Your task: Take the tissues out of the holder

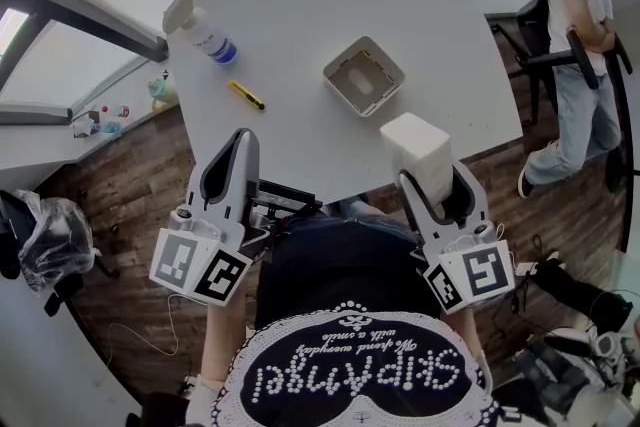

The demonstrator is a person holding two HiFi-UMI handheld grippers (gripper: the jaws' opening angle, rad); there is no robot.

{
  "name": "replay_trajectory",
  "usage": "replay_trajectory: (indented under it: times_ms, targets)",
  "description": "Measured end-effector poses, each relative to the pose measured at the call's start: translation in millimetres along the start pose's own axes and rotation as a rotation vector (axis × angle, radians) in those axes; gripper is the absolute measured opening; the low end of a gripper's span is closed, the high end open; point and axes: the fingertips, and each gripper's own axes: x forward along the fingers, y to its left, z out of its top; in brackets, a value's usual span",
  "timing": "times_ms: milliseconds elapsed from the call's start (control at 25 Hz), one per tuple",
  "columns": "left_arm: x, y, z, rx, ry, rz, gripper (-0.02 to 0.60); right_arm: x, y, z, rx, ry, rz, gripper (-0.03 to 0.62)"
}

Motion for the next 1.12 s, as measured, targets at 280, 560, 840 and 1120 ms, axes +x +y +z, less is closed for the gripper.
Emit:
replay_trajectory:
  times_ms: [280, 560, 840, 1120]
  targets:
    - [1, 1, -2, -0.005, 0.003, -0.002, 0.002, 2, 7, -10, 0.027, 0.009, 0.051, 0.265]
    - [0, 0, -2, -0.004, 0.006, -0.006, 0.002, -1, 12, -10, 0.065, -0.014, 0.09, 0.265]
    - [0, 0, -2, 0.0, 0.011, -0.012, 0.002, -3, 15, -14, 0.051, -0.005, 0.09, 0.267]
    - [1, -2, -4, 0.002, 0.016, -0.021, 0.002, -3, 14, -17, 0.044, 0.004, 0.086, 0.265]
